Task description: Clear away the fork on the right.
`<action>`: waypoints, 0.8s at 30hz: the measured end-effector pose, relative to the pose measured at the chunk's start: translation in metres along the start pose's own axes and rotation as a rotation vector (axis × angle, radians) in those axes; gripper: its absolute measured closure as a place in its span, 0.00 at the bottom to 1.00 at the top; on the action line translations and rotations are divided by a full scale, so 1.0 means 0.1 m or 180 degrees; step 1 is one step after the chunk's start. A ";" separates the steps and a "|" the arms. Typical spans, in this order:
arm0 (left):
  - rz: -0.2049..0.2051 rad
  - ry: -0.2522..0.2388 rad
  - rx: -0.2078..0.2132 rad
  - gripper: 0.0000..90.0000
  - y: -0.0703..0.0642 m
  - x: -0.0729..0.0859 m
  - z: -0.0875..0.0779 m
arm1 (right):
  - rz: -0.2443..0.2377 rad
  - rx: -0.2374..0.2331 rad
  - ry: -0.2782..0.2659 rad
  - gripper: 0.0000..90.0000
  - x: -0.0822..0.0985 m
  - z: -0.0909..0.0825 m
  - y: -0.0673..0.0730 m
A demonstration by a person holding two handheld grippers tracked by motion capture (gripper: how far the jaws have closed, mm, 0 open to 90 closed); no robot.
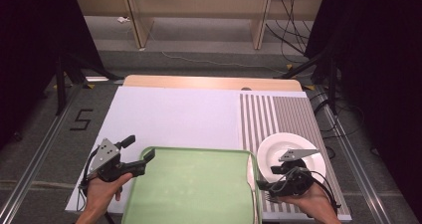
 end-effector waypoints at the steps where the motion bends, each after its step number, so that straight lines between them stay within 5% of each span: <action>1: 0.0002 0.0000 -0.0002 0.18 0.00 0.00 0.00 | 0.0009 -0.0009 0.0042 0.26 0.01 -0.01 -0.01; 6: 0.0011 -0.0002 0.0008 0.18 -0.01 0.00 -0.01 | 0.0055 0.0048 -0.0002 0.26 0.04 -0.04 -0.05; 10: 0.0040 -0.0015 0.0042 0.18 -0.03 -0.01 -0.01 | 0.0033 0.0099 0.0134 0.26 0.07 -0.12 -0.07; 24: 0.0050 -0.0019 0.0064 0.18 -0.03 -0.01 0.00 | 0.0242 0.0388 0.0033 0.26 0.31 -0.40 -0.30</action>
Point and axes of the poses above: each handheld gripper's, and its own axes: z roughly forward along the jaws, x roughly out of its underside, y roughly to its left, the point moved 3 cm from there along z, roughly forward along the jaws, and after that the axes turned 7 degrees about x, right-handed, at the moved point
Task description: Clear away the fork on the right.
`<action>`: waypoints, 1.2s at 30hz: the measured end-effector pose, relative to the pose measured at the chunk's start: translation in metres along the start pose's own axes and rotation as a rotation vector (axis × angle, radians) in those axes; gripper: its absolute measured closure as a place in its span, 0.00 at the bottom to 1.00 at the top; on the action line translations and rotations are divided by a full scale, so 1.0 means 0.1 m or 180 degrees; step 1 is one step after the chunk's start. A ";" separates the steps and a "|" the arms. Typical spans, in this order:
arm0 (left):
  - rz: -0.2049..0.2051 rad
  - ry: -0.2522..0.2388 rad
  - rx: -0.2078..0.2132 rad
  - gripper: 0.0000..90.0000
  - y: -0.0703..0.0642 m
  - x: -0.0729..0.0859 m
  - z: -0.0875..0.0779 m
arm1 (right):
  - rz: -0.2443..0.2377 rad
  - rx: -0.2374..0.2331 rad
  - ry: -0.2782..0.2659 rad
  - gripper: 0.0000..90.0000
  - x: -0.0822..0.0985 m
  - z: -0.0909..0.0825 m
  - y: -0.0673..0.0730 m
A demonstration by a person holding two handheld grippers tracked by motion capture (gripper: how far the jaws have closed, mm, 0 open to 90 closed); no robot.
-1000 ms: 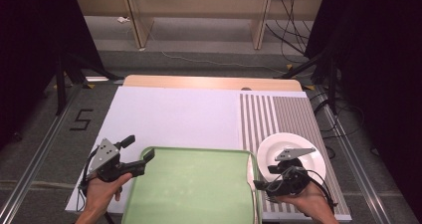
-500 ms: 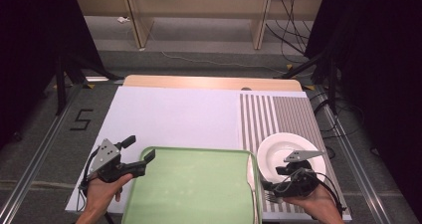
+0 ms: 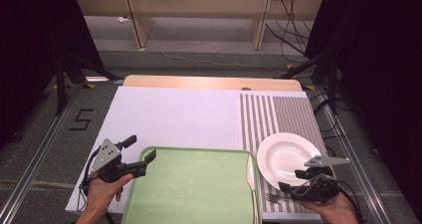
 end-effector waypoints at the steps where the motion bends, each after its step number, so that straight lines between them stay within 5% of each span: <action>1: 0.0002 0.0008 -0.0010 0.18 0.00 0.00 0.00 | 0.0042 0.0019 0.0023 0.26 0.02 -0.02 -0.01; 5: 0.0005 0.0005 -0.0010 0.18 0.00 0.00 0.00 | 0.0009 0.0123 -0.0055 0.26 0.08 -0.05 -0.09; 12: 0.0002 0.0006 0.0000 0.18 0.00 0.00 0.00 | 0.0162 0.0230 0.0025 0.26 0.16 -0.12 -0.16; 13: 0.0000 0.0005 0.0000 0.18 0.00 0.00 0.00 | 0.0057 0.0266 -0.0021 0.26 0.18 -0.12 -0.19; 14: -0.0002 0.0005 0.0000 0.18 0.00 0.00 0.00 | 0.0168 0.0280 0.0019 0.26 0.19 -0.13 -0.18; 18: 0.0002 0.0006 0.0000 0.18 0.00 0.00 0.00 | 0.0202 0.0326 0.0049 0.26 0.24 -0.16 -0.24; 20: 0.0002 -0.0002 0.0006 0.18 0.00 0.00 0.00 | 0.0330 0.0371 0.0141 0.26 0.27 -0.19 -0.25; 21: 0.0003 -0.0012 0.0013 0.18 0.00 0.00 0.01 | 0.0226 0.0411 0.0169 0.26 0.29 -0.20 -0.29; 24: 0.0007 0.0012 -0.0002 0.18 0.00 0.00 0.00 | 0.0471 0.0468 0.0279 0.26 0.34 -0.23 -0.29; 26: 0.0006 0.0009 -0.0001 0.18 0.00 0.00 0.00 | 0.0386 0.0514 0.0323 0.26 0.37 -0.23 -0.34; 28: 0.0009 0.0008 -0.0003 0.18 0.00 0.00 0.00 | 0.0402 0.0530 0.0418 0.26 0.40 -0.24 -0.35; 29: 0.0007 0.0007 -0.0001 0.18 0.00 0.00 0.00 | 0.0539 0.0531 0.0473 0.26 0.41 -0.24 -0.33; 36: 0.0006 0.0006 -0.0006 0.18 0.00 0.00 0.00 | 0.0554 0.0548 0.0618 0.26 0.50 -0.21 -0.42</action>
Point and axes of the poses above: each handheld gripper's, and its own axes: z roughly forward along the jaws, x roughly out of its underside, y roughly to its left, the point moved 3 cm from there along z, roughly forward along the jaws, and after that the axes turned 7 degrees about x, right-handed, at the moved point
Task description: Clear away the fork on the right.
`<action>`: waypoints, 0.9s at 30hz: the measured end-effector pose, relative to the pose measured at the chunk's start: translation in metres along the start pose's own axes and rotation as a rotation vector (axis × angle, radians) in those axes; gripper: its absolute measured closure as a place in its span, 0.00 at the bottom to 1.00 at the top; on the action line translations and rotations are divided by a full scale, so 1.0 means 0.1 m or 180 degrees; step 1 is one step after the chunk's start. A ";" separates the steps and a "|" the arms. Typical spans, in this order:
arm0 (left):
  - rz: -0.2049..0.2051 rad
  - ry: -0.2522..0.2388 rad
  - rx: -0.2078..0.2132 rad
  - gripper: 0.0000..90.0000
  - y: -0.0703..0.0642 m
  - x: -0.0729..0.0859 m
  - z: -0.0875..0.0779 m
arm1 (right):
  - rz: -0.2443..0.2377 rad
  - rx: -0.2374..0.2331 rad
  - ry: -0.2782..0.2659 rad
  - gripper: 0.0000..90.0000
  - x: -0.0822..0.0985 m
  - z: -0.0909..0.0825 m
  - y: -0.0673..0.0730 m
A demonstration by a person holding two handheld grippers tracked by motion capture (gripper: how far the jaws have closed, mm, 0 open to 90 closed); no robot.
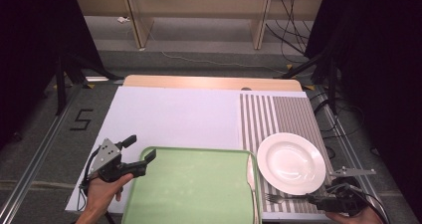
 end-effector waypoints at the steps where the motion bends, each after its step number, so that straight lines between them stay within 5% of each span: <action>1: 0.0005 0.0003 0.0002 0.18 0.00 0.00 0.00 | -0.0024 0.0049 0.0017 0.26 0.01 0.02 -0.02; 3: 0.0000 -0.0011 0.0010 0.18 0.00 0.00 0.01 | -0.0056 -0.0016 0.0006 0.26 0.01 0.06 -0.02; 4: 0.0002 0.0006 0.0004 0.18 0.00 0.00 0.01 | -0.0213 -0.0040 -0.0050 0.26 0.02 0.08 -0.05; 10: 0.0007 0.0006 0.0004 0.18 0.00 0.00 0.01 | -0.0176 -0.0144 0.0185 0.26 0.01 0.16 0.02; 11: 0.0010 0.0008 0.0004 0.18 0.00 0.00 0.01 | -0.0334 -0.0153 0.0135 0.26 0.01 0.19 -0.01; 15: 0.0009 0.0010 0.0008 0.18 0.00 0.00 0.01 | -0.0194 -0.0194 0.0175 0.26 -0.01 0.25 0.03; 20: 0.0012 0.0022 0.0011 0.18 0.00 0.01 0.02 | -0.0331 -0.0196 0.0170 0.26 -0.02 0.33 0.06; 21: 0.0014 0.0023 0.0012 0.18 0.00 0.01 0.02 | -0.0201 -0.0213 0.0292 0.26 -0.02 0.32 0.10; 22: 0.0013 0.0020 0.0012 0.18 0.00 0.01 0.02 | -0.0367 -0.0210 0.0171 0.26 -0.02 0.36 0.08; 27: 0.0016 0.0013 0.0011 0.18 0.00 0.00 0.01 | -0.0400 -0.0181 0.0388 0.31 -0.01 0.32 0.14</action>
Point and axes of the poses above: each handheld gripper's, and its own axes: z roughly forward along the jaws, x roughly out of its underside, y roughly to its left, the point moved 3 cm from there along z, roughly forward along the jaws, and after that the axes turned 7 degrees about x, right-handed, at the moved point
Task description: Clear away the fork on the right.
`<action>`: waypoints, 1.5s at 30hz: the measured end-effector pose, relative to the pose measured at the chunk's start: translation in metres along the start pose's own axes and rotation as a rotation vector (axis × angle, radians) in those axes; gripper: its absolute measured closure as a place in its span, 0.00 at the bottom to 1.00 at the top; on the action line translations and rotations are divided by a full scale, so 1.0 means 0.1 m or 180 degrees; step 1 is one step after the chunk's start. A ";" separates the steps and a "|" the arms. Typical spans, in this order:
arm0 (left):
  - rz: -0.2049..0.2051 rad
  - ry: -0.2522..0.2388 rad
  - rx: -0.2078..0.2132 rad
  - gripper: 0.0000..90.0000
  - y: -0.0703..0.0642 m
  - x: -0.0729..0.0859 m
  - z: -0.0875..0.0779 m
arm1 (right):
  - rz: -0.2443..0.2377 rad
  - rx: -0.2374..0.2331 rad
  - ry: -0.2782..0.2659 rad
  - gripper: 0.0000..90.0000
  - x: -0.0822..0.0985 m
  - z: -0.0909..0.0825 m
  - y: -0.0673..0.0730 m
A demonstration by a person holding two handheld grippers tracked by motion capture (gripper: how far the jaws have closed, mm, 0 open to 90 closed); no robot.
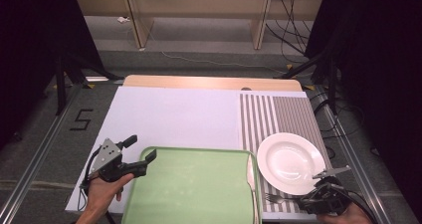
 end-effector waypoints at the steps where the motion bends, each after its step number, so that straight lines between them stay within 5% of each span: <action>1: -0.0003 0.0001 0.0004 0.18 0.00 0.00 0.00 | -0.0056 0.0018 0.0014 0.34 0.00 0.00 0.01; 10: 0.0002 -0.0012 0.0019 0.18 0.00 0.00 0.01 | -0.0540 0.0381 0.0305 0.57 -0.03 -0.01 0.24; 14: 0.0005 0.0011 0.0007 0.18 -0.01 0.00 0.01 | -0.0757 0.0362 0.0296 0.66 -0.06 0.00 0.26; 17: 0.0018 0.0016 0.0008 0.18 -0.01 0.00 0.01 | -0.0726 0.0345 0.0415 0.70 -0.06 -0.02 0.30; 31: 0.0014 0.0024 0.0008 0.18 -0.01 0.01 0.02 | -0.1344 0.0396 0.0663 0.85 -0.19 0.03 0.39; 45: 0.0005 0.0025 0.0010 0.18 -0.01 0.01 0.02 | -0.1488 0.0352 0.0828 0.92 -0.23 0.04 0.44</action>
Point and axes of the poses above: each handheld gripper's, and its own axes: z roughly forward along the jaws, x roughly out of its underside, y roughly to its left, the point moved 3 cm from there along z, roughly forward along the jaws, and after that the axes turned 7 degrees about x, right-handed, at the moved point
